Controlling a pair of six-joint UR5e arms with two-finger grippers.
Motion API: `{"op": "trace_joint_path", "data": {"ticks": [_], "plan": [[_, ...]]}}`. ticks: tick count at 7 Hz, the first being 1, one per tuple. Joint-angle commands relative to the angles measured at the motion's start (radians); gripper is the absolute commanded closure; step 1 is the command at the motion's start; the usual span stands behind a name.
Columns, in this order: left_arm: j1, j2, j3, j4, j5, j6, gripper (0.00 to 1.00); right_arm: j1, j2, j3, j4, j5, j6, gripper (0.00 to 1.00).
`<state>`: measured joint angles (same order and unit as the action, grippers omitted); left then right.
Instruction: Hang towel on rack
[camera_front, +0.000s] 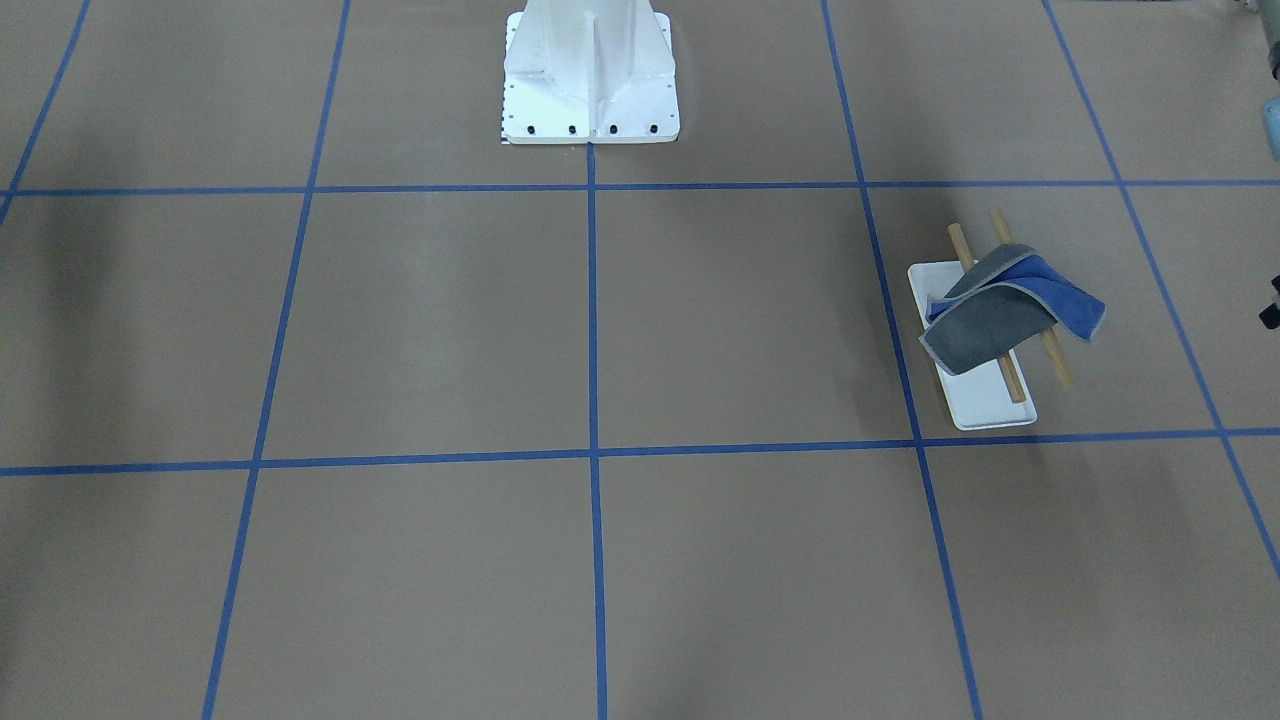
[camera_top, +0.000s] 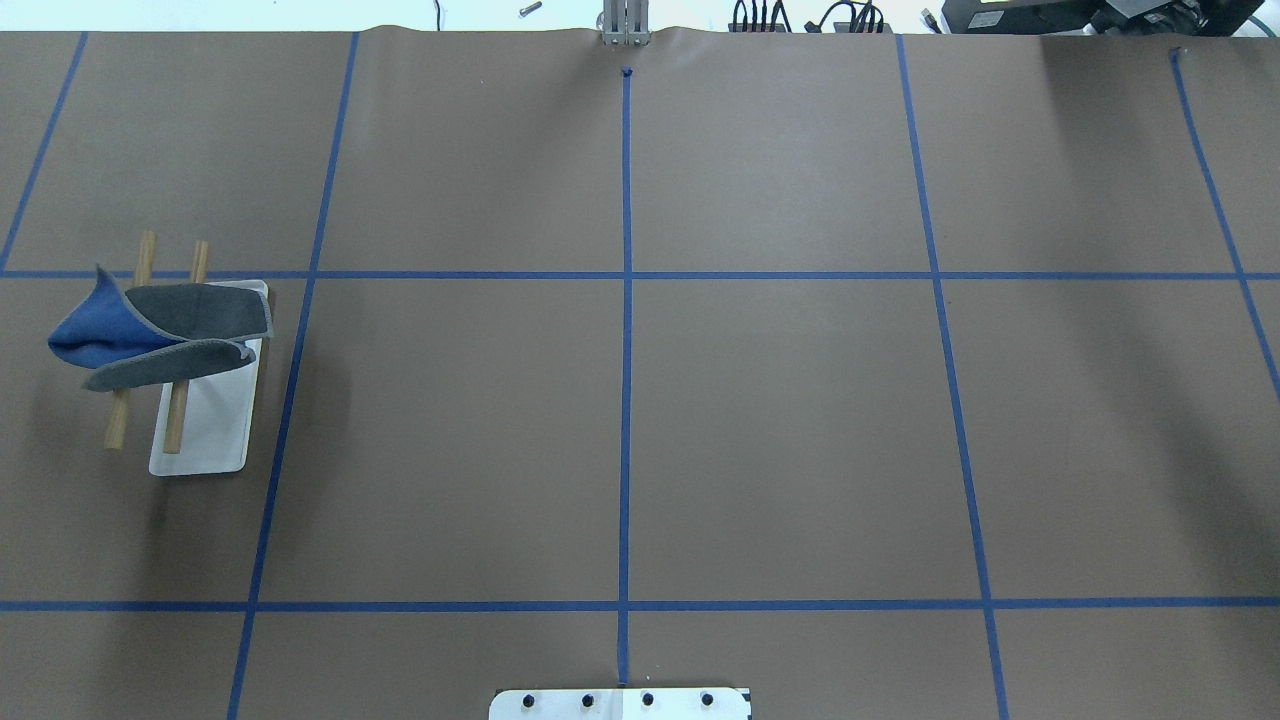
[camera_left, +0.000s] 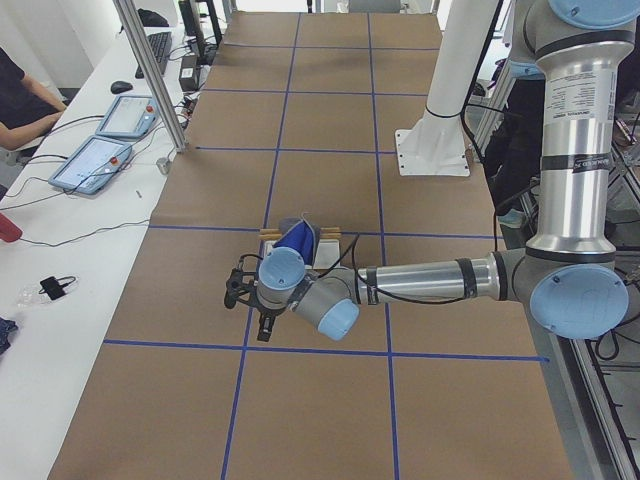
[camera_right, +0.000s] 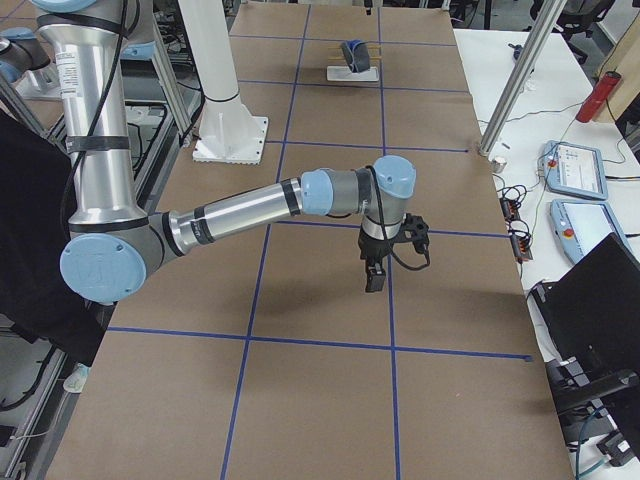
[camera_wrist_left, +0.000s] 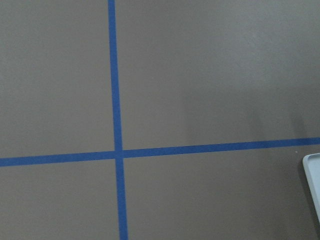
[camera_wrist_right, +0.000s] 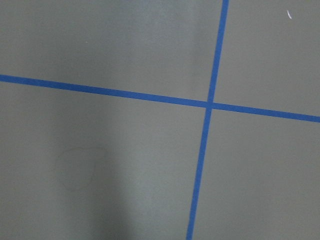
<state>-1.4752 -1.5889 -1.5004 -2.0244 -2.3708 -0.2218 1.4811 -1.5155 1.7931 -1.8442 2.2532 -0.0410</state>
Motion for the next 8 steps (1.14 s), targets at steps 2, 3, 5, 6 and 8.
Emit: {"op": "trace_joint_path", "data": {"ticks": [2, 3, 5, 6, 8], "plan": [[-0.099, -0.054, -0.109, 0.34, 0.151, 0.483, 0.02, 0.077, -0.046, -0.06, 0.0, -0.004, -0.136, 0.0], [-0.097, -0.048, -0.095, 0.323, 0.188, 0.496, 0.02, 0.082, -0.064, -0.066, 0.014, -0.007, -0.135, 0.0], [-0.094, -0.054, -0.061, 0.323, 0.196, 0.492, 0.02, 0.082, -0.091, -0.104, 0.13, -0.009, -0.125, 0.0], [-0.094, -0.065, -0.051, 0.326, 0.185, 0.425, 0.02, 0.082, -0.091, -0.118, 0.132, 0.002, -0.12, 0.0], [-0.094, -0.049, -0.061, 0.322, 0.051, 0.245, 0.02, 0.082, -0.094, -0.147, 0.135, 0.081, -0.023, 0.0]]}}
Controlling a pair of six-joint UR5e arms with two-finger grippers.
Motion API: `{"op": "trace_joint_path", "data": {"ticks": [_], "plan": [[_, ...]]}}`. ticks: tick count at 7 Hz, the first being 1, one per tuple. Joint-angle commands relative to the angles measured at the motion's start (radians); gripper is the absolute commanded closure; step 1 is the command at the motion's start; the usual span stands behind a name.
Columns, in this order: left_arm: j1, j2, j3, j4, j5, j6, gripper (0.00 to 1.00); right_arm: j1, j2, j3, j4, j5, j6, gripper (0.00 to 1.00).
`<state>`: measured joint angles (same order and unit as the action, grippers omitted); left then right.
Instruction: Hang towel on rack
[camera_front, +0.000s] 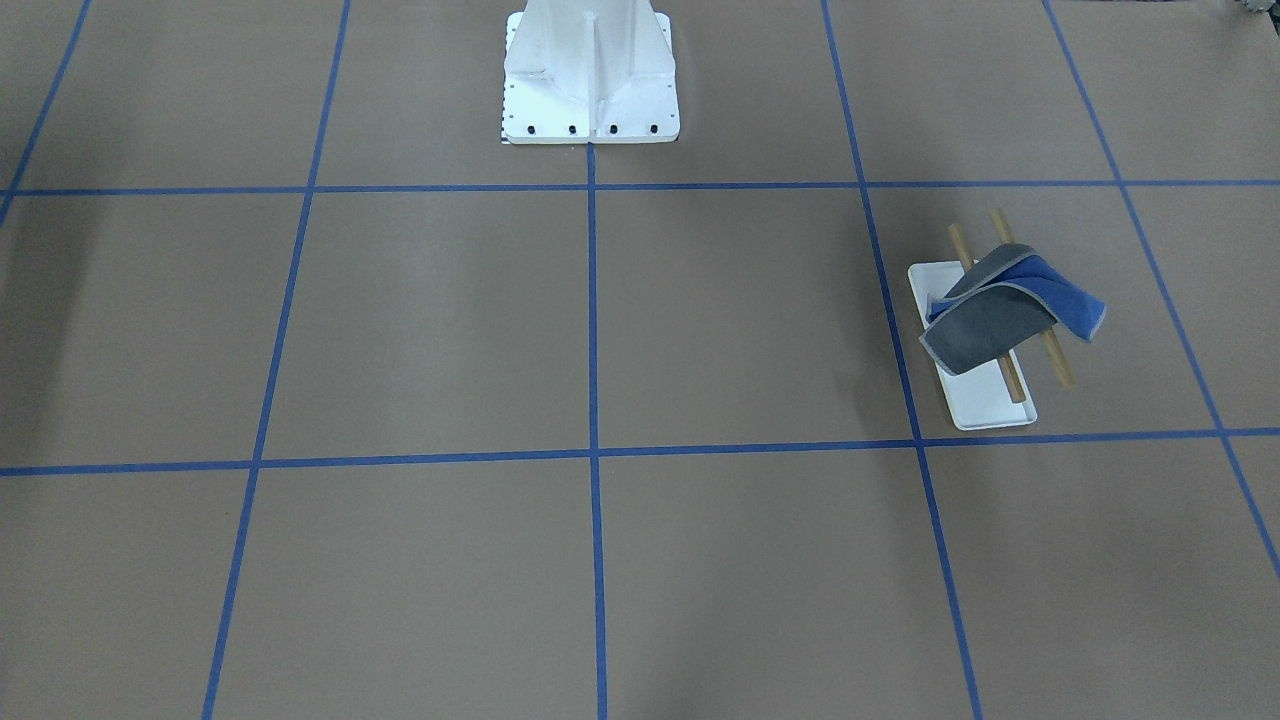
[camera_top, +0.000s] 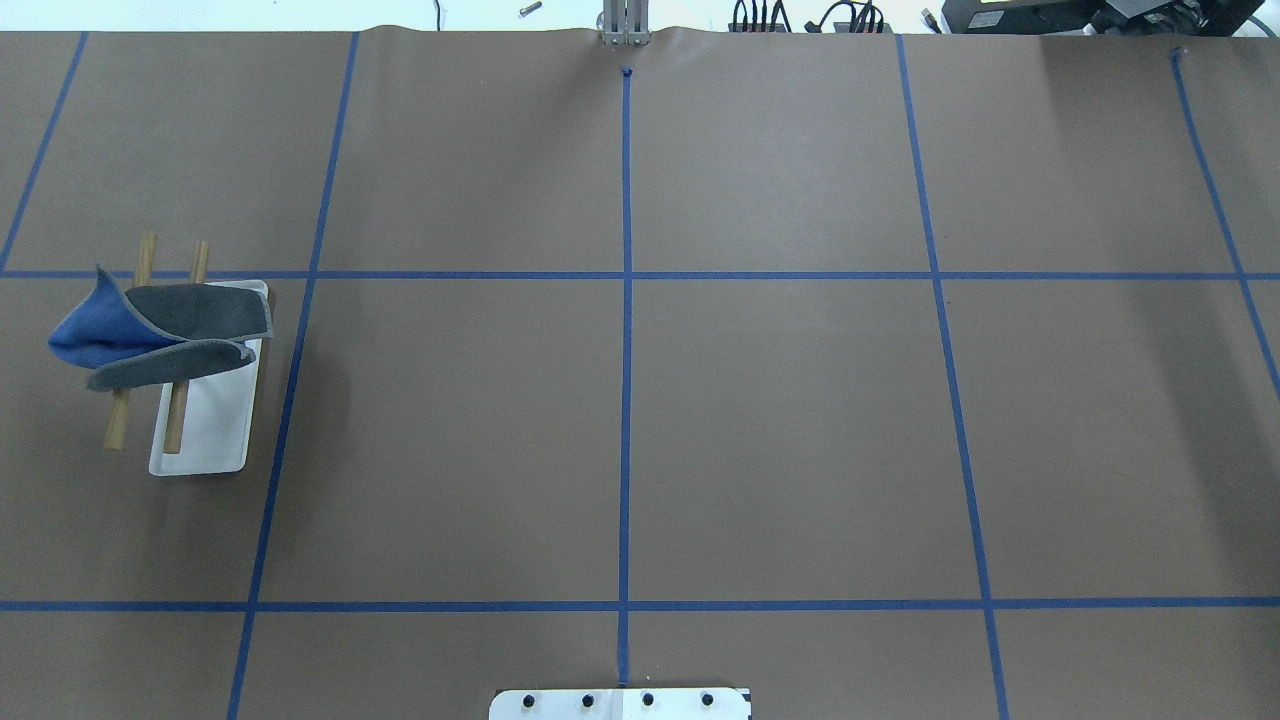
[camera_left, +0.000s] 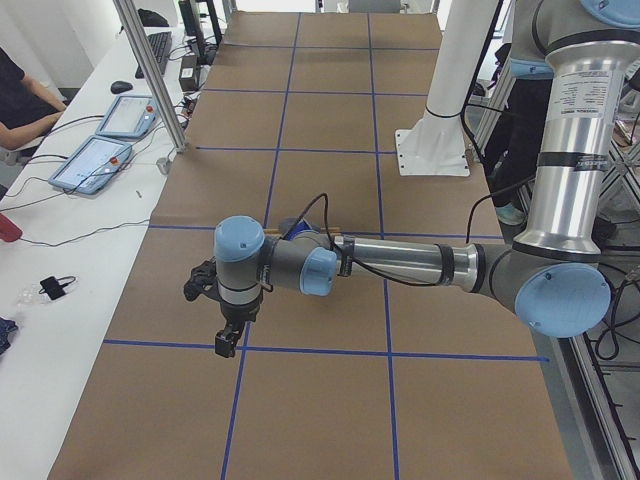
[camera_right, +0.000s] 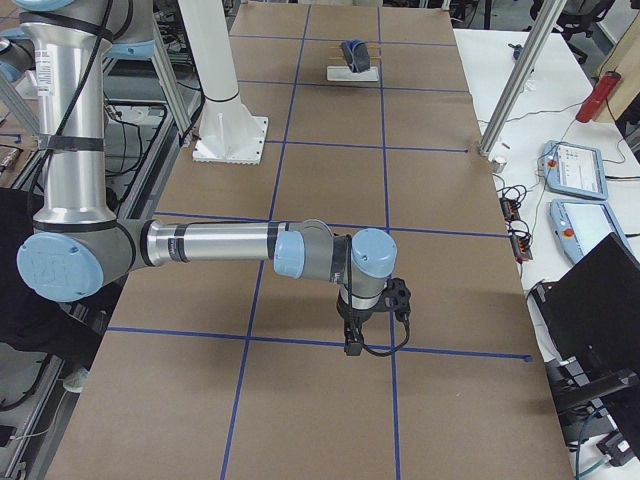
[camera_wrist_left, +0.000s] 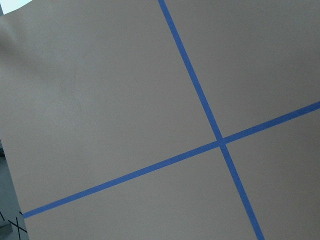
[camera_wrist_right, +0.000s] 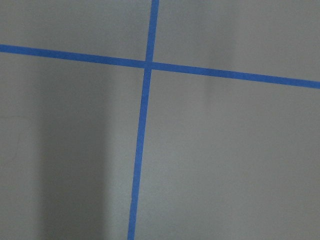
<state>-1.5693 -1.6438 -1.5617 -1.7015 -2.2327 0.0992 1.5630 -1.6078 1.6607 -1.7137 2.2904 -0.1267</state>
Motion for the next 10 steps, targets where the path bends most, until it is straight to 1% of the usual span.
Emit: {"op": "trace_joint_path", "data": {"ticks": [1, 3, 6, 10], "plan": [[0.0, 0.007, 0.002, 0.0, -0.099, -0.078, 0.02, 0.0, -0.003, -0.021, 0.005, 0.044, 0.07, 0.0], [0.003, 0.012, 0.005, 0.0, -0.1, -0.078, 0.02, 0.0, 0.0, -0.021, 0.006, 0.041, 0.07, 0.0], [0.005, 0.012, 0.006, 0.002, -0.1, -0.079, 0.02, 0.0, 0.009, 0.013, 0.006, 0.041, 0.091, 0.0], [0.005, 0.012, 0.006, 0.003, -0.099, -0.079, 0.02, 0.0, 0.009, 0.011, 0.006, 0.044, 0.091, 0.0]]}}
